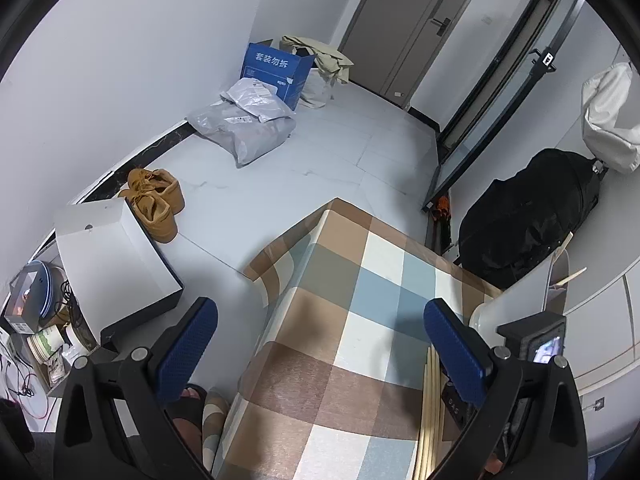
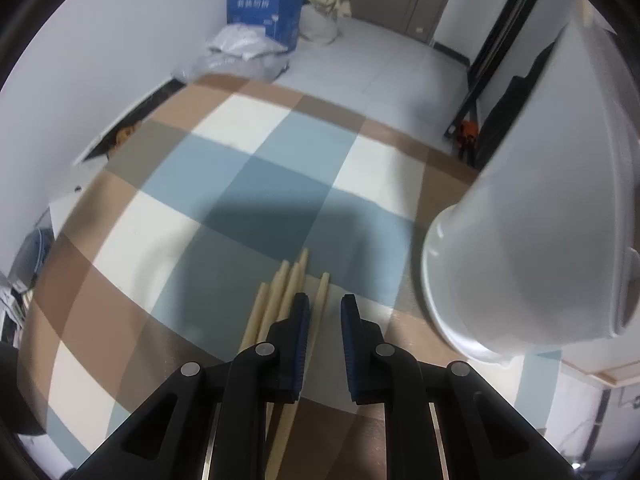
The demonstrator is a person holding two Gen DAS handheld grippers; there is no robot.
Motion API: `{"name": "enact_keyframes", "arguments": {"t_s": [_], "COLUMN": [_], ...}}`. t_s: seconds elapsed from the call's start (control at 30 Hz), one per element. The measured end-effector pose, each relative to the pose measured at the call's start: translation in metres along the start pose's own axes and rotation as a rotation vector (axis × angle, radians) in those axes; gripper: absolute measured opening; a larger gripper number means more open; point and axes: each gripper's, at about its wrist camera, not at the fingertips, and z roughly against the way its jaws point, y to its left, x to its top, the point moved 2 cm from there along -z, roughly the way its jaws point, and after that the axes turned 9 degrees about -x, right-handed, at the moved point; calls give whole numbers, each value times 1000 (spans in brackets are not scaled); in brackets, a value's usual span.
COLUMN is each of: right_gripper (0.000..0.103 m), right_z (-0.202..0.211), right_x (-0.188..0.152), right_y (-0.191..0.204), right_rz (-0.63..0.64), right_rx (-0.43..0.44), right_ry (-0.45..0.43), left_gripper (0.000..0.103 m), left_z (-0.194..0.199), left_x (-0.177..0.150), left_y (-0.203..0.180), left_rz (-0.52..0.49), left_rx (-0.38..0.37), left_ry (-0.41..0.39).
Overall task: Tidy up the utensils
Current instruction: 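Move both grippers back down to the chopstick bundle, then close the right gripper on a chopstick from the bundle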
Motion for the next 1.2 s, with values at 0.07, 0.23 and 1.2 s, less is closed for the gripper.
{"name": "enact_keyframes", "arguments": {"t_s": [0.07,0.23,1.2], "right_gripper": [14,14,4], "right_z": [0,-4,93], "right_x": [2,6,-65], "right_y": [2,0,-148], "right_rz": [11,-8,-647], "right_rx": [-15,4,444], "right_ry": [-10,-5,-333], "left_gripper": [100,100,100], "left_z": [1,-2,-75], "left_x": [1,1,-91], "left_y": [2,5,-67], "left_rz": [5,13,-313], "left_rx": [1,4,20], "left_ry": [-1,13,435]}}
